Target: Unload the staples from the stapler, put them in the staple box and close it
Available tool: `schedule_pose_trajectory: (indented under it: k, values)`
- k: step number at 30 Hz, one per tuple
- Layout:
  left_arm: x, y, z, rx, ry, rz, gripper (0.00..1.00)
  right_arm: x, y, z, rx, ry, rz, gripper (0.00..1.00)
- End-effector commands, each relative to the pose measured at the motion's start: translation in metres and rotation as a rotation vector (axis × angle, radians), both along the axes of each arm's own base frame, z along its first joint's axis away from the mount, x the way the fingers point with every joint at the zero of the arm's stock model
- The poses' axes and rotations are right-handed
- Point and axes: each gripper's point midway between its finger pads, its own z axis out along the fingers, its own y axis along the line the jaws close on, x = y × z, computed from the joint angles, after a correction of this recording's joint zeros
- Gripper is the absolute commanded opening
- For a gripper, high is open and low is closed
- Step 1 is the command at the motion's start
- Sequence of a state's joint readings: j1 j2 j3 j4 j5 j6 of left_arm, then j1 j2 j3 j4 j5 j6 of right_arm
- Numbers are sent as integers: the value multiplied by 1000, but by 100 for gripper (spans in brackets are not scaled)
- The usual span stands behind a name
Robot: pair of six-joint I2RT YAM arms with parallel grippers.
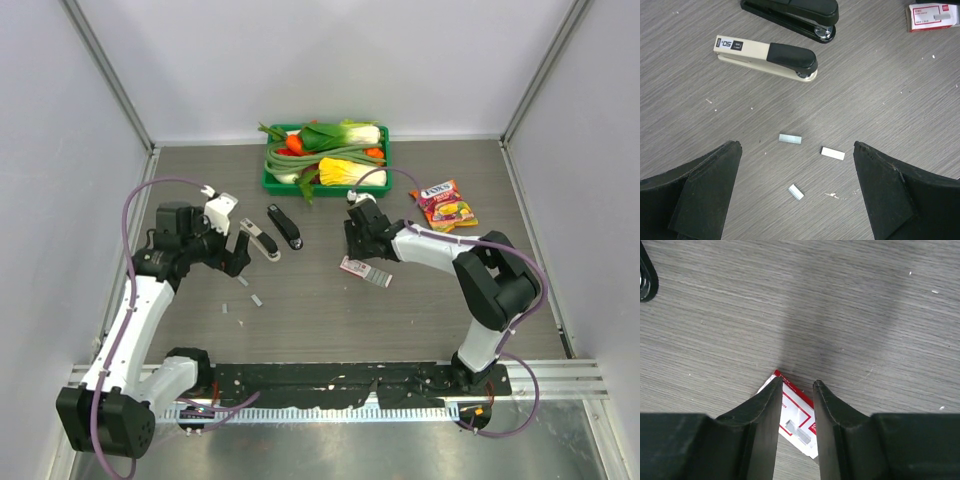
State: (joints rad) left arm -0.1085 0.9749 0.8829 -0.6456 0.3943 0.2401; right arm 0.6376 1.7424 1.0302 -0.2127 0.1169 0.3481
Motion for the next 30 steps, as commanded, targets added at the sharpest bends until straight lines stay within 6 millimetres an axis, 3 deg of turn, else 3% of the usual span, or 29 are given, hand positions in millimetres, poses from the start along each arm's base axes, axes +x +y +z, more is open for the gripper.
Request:
schedule_pose_trajectory:
  k: [1,8,15,25,30]
  values:
    - [0,1,2,3,-22,-1,100,6,5,3,51,-21,-38,34]
    - [-1,3,-2,13,-19,-3,100,2,-9,2,39,-37,-101,23]
    - [-2,3,-3,19,-24,-7,100,4,-23,5,51,-41,-145,19]
    - [-4,3,-8,23,-13,-12,100,12,-29,37,157,-84,-151,28]
    - [-3,3,-7,23,-17,-12,100,11,-35,36,149,-81,-168,27]
